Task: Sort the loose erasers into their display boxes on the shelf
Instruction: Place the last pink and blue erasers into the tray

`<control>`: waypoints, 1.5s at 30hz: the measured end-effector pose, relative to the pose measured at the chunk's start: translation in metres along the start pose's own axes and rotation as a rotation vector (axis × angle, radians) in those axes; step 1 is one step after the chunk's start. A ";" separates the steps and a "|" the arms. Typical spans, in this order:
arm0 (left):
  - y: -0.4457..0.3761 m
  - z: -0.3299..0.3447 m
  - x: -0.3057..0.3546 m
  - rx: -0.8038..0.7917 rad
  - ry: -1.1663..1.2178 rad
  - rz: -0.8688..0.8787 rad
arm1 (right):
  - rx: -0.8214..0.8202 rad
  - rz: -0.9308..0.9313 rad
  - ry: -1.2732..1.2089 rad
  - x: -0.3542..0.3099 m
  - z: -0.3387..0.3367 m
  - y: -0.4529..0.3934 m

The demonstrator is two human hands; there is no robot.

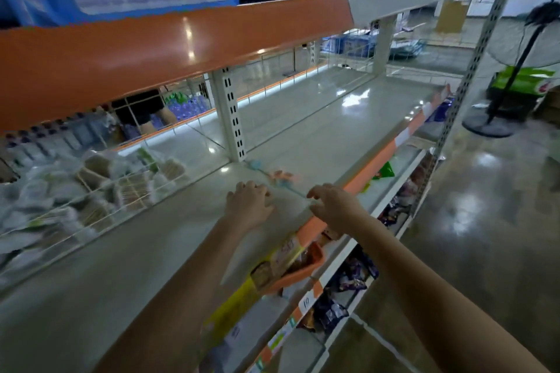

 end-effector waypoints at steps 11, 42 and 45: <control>-0.113 0.001 -0.044 0.124 0.074 -0.177 | -0.006 -0.029 -0.049 0.013 0.010 -0.091; -0.049 0.009 0.025 0.574 0.363 -0.393 | -0.133 -0.594 -0.476 0.065 0.005 -0.141; -0.034 0.009 0.044 0.612 0.405 -0.414 | -0.150 -0.649 -0.543 0.068 0.005 -0.135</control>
Point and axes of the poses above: each hand's wrist, its own y-axis away from the middle knuckle, its own z-axis out of the palm, x = y × z, the point moved 5 cm from there along -y, towards the middle knuckle, and after that the axes turned 3 degrees about z, right-handed, at the moved point
